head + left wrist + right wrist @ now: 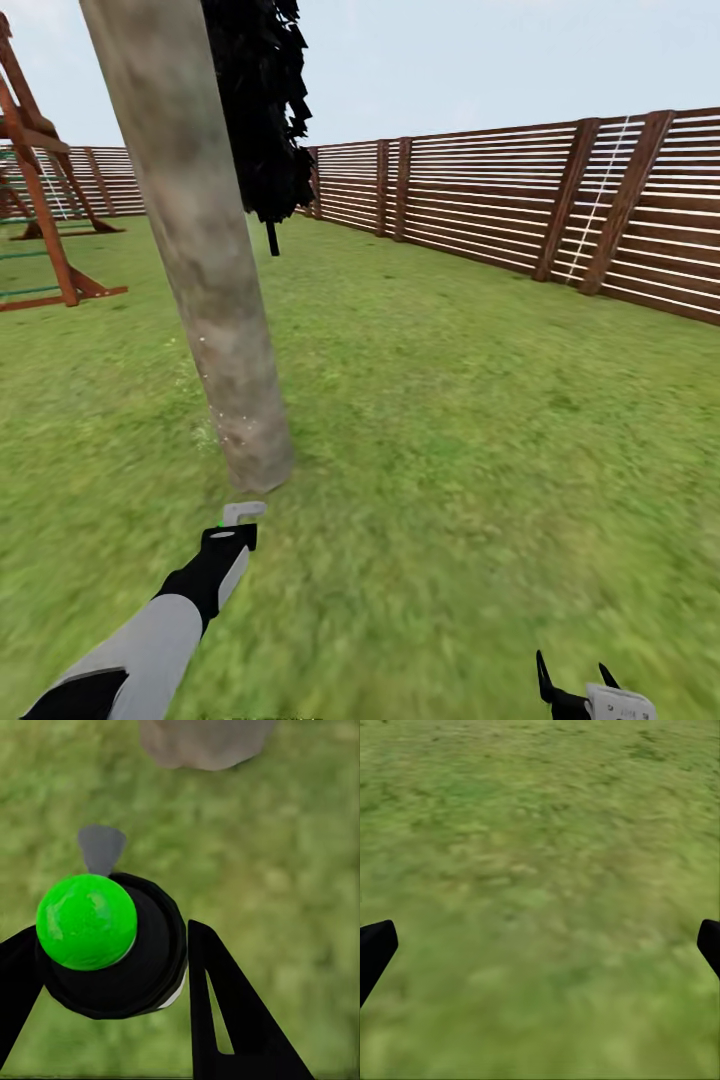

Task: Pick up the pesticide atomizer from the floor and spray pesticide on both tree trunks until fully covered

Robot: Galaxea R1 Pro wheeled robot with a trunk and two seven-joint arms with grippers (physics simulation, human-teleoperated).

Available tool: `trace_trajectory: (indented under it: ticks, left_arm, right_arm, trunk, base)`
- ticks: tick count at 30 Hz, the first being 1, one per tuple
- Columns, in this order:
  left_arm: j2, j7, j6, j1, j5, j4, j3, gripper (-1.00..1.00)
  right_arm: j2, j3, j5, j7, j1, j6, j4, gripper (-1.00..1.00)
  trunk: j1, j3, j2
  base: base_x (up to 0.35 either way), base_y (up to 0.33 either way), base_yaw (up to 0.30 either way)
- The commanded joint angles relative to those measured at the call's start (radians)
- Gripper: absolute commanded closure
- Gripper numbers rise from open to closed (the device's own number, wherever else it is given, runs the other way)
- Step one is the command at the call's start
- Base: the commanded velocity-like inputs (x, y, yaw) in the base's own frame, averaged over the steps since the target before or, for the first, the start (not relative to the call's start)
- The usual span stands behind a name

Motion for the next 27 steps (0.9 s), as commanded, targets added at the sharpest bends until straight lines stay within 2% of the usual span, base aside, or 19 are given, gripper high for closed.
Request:
trace_trajectory:
  ticks: [1,13,21,27]
  left_arm:
    - [0.0,0.0,0.0,0.0,0.0,0.0,0.0,1.0]
    - [0.001,0.0,0.0,0.0,0.001,-0.001,0.001,1.0]
    - [0.001,0.0,0.0,0.0,0.001,-0.001,0.001,1.0]
    - [0.006,-0.001,-0.001,0.001,0.001,-0.003,0.001,1.0]
  right_arm:
    - [0.0,0.0,0.0,0.0,0.0,0.0,0.0,-1.0]
    - [0.0,0.0,0.0,0.0,0.0,0.0,0.0,-1.0]
    - [0.0,0.0,0.0,0.0,0.0,0.0,0.0,-1.0]
    - [0.0,0.001,0.0,0.0,0.0,0.0,0.0,-1.0]
  trunk:
    - [0.0,0.0,0.0]
    - [0.0,0.0,0.0]
    - [0.0,0.0,0.0]
    - [0.0,0.0,0.0]
  base:
    - [0.0,-0.272,0.277]
    - [0.044,-0.271,0.268]
    - [0.176,-0.235,0.015]
    - [0.091,-0.069,0.115]
